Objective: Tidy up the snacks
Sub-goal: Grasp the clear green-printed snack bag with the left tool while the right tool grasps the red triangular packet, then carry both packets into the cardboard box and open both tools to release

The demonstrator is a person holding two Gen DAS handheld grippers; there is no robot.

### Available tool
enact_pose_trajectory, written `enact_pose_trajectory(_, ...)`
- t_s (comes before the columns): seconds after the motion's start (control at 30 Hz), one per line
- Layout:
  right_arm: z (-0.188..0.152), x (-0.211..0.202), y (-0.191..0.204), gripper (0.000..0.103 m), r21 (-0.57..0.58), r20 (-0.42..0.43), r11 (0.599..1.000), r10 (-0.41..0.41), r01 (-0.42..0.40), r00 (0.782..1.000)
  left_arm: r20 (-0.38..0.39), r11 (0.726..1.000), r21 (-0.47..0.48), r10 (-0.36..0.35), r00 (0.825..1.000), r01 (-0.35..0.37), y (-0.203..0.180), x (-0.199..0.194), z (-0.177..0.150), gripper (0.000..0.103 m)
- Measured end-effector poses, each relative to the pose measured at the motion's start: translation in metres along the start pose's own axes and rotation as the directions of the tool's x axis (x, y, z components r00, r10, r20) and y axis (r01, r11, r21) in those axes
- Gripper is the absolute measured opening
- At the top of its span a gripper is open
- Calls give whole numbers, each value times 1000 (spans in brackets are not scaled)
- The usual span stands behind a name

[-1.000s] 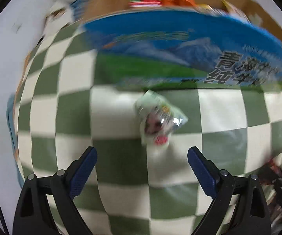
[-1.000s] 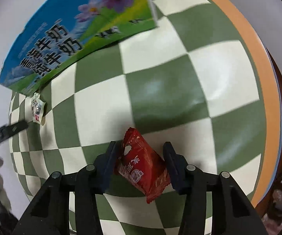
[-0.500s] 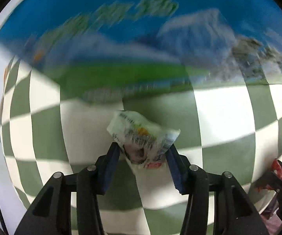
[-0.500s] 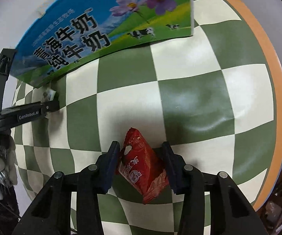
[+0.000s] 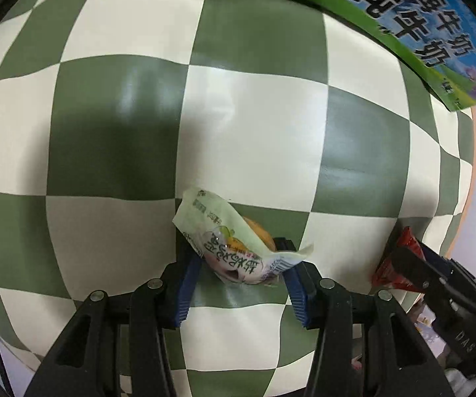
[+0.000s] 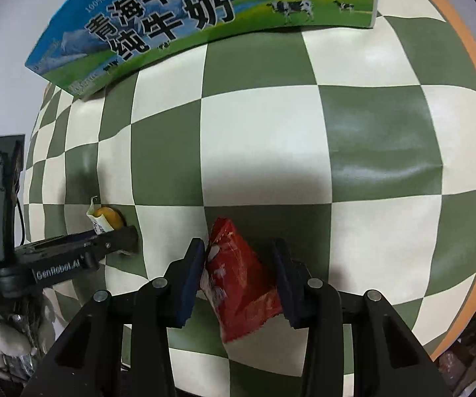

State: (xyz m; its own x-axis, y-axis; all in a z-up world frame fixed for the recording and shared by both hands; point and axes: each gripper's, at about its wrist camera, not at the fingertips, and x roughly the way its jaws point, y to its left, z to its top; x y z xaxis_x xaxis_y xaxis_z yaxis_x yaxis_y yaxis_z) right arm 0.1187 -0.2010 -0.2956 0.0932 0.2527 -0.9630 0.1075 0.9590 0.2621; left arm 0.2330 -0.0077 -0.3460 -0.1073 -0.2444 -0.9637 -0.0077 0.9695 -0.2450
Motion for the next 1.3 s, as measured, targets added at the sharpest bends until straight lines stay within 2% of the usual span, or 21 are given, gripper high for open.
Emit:
enact_pose_trajectory(0.13,1,9,3,44,-12,-19,1000,-9,9,1000,-4,1000,10,23,1000,-23,-7,2,8,46)
enact_pose_trajectory(0.3,1,13,11,43,-26,-17,999,-23,22,1000,40,995,42,87,995,-89,-25,-5,1,44)
enact_pose_trajectory(0.5,-2,-1,10,35,-21,16,1000,4,-4,1000,72,990,104,87,994,-95,-44,-24,-6,42)
enact_pose_trajectory(0.63,3,-18,6,31,-5,43,999,44,-44,998,103,991,121,42,994,-55,-59,-43,-8,42)
enact_pose_trajectory(0.77,15,-45,5,28,1,91,996,90,-91,992,162,988,154,-19,987,-7,-68,-87,7,42)
enact_pose_trajectory(0.93,42,-91,2,24,6,183,987,158,-161,970,257,979,200,-100,961,49,-96,-154,38,42)
enact_pose_trajectory(1.07,67,-122,4,24,-25,231,982,188,-187,955,332,972,235,-96,938,16,-106,-187,60,42)
enact_pose_trajectory(1.13,78,-122,4,24,-22,205,975,222,-222,953,345,971,238,-85,935,1,-110,-187,65,42)
enact_pose_trajectory(1.17,80,-117,5,29,-17,188,973,228,-229,955,344,973,231,-76,936,-6,-108,-185,68,42)
enact_pose_trajectory(1.2,82,-111,8,39,-25,159,977,214,-213,964,337,974,225,-68,939,-10,-105,-179,68,42)
enact_pose_trajectory(1.27,76,-95,11,53,-37,105,982,188,-185,977,313,976,215,-47,949,-22,-103,-164,64,42)
enact_pose_trajectory(1.3,71,-84,14,55,-48,73,982,188,-185,979,292,979,204,-36,956,-25,-99,-156,61,42)
